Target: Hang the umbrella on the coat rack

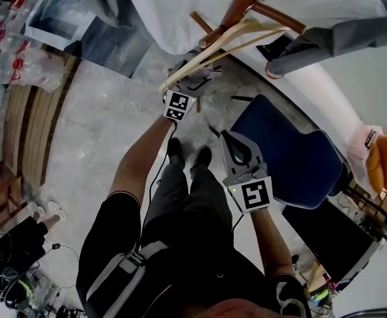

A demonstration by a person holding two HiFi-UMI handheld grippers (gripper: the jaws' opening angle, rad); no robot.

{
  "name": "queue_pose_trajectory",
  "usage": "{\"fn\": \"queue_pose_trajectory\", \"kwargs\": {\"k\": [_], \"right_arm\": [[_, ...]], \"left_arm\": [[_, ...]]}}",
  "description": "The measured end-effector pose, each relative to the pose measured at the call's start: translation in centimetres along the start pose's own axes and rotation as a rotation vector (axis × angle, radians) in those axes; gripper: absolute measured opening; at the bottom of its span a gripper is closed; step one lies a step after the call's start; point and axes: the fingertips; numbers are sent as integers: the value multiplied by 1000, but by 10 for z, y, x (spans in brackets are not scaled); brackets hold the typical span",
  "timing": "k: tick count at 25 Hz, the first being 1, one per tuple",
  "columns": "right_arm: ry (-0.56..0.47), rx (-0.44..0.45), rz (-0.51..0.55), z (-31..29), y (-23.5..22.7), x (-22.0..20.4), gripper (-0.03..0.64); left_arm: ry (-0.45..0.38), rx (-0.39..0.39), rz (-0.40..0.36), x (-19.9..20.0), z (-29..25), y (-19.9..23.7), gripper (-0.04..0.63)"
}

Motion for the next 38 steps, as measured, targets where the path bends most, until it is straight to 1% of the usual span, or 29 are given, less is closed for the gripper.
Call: {"fn": "queue_pose_trajectory", "kwargs": {"k": [1,6,16,19,23,27,30,38], "right_arm": [[-1,-1,1,1,0,0,2],[2,-5,4,5,1,-1,2],[2,-13,8,16,1,2,2],[19,-15,20,21,1,-2,2],[23,-26,11,28,0,-4,2],[-10,-24,-3,32,1,4,2],[-15,-24,9,37,2,5,2],[-9,-31,5,50,0,8,2]], "left_arm": [[6,2,1,-1,1,1,475],[4,10,-4,0,10,3,525],[3,8,-32,4,34,-3,526],[-3,11,-37,8,44,-4,525],[-9,7,-46,10,61,-9,516],[-22,8,-36,14,78,-12,500],[-23,8,-33,16,90,-14,489],[-42,-11,-28,28,124,-28,427]]}}
Point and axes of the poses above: the fingertips, and each gripper's own axes: z backward along the fingers, y to its left, x out of its top, and after that the axes turned 6 degrees about y, right-handed
